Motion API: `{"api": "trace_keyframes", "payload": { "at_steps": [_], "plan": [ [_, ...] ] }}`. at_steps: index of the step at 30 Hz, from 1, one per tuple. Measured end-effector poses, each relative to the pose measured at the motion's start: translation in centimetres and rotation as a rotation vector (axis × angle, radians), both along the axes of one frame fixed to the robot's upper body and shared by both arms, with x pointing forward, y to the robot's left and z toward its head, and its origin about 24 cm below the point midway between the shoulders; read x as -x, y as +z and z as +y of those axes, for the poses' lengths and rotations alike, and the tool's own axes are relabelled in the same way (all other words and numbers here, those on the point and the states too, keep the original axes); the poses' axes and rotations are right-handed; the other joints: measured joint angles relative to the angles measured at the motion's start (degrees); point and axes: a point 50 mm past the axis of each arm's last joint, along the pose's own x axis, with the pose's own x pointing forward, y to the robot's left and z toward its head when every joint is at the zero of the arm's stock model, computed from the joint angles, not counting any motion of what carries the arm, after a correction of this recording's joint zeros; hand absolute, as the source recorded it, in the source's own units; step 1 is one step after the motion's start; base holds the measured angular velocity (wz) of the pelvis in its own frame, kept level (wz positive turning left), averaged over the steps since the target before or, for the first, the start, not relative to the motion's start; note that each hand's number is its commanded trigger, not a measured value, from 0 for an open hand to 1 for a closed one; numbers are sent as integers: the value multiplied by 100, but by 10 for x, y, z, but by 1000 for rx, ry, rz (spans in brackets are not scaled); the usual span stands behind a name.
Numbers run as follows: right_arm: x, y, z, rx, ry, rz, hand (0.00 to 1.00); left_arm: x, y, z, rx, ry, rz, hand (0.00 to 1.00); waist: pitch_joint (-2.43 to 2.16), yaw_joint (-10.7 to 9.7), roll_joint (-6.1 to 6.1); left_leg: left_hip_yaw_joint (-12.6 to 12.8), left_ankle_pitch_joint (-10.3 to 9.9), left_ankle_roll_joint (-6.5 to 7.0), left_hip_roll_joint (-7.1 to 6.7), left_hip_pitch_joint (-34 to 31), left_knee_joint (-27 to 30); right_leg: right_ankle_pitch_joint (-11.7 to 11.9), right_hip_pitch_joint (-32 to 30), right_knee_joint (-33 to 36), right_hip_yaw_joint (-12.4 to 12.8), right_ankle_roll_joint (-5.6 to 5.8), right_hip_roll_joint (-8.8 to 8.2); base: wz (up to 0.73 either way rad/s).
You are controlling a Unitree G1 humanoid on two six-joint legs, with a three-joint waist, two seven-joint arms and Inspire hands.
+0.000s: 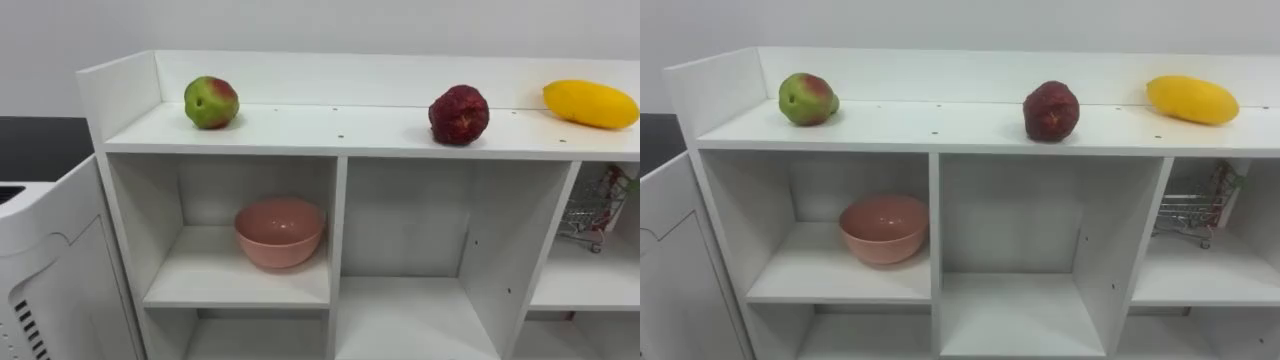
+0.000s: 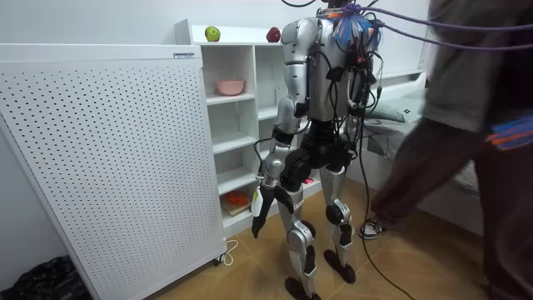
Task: Arrange fruit in the closet
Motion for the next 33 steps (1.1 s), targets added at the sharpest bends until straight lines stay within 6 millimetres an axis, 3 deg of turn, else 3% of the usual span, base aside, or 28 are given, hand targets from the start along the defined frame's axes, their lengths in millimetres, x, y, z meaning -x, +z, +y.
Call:
{"api": "trace_keyframes", "payload": {
  "at_steps": [7, 15, 22, 24, 28, 33],
  "plan": [
    [-1, 0, 0, -3, 2, -3, 0, -1, 0, 0, 1, 0, -2, 0, 7, 0, -17, 0, 0, 0, 0, -6, 0, 0, -5, 0, -1, 0, 1, 0],
    [0, 0, 0, 11, -18, 1, 0, -4, 0, 1, -5, 1, -13, 0, -26, 9, 38, 2, 0, 0, 0, 1, 3, 0, -2, 0, 15, 0, 2, 0],
    [12, -1, -3, 28, -260, 0, 0, -9, 1, 1, -18, 2, -55, 0, -9, -25, 66, -9, 0, 0, 0, -2, 2, 0, 33, 1, -7, 0, 1, 1],
    [14, 0, -7, 40, -404, -12, 0, -11, 1, 2, -29, 8, -79, 0, -6, -47, 96, 6, 0, 0, -1, 13, 1, 0, 14, 2, 9, 0, -1, -3],
    [0, 3, -16, 66, -620, -68, 0, -14, 2, 5, -40, 31, -110, 0, -6, -166, 78, 49, 1, 0, 1, 27, 5, 0, 17, 15, 29, 0, 1, -4],
    [-56, 23, -36, 115, -779, -290, 0, -23, 5, 9, -70, 40, -179, 0, -12, -217, 43, 141, 1, 0, 3, 45, 3, 1, -4, 22, 75, -1, 2, -8]
  ]
}}
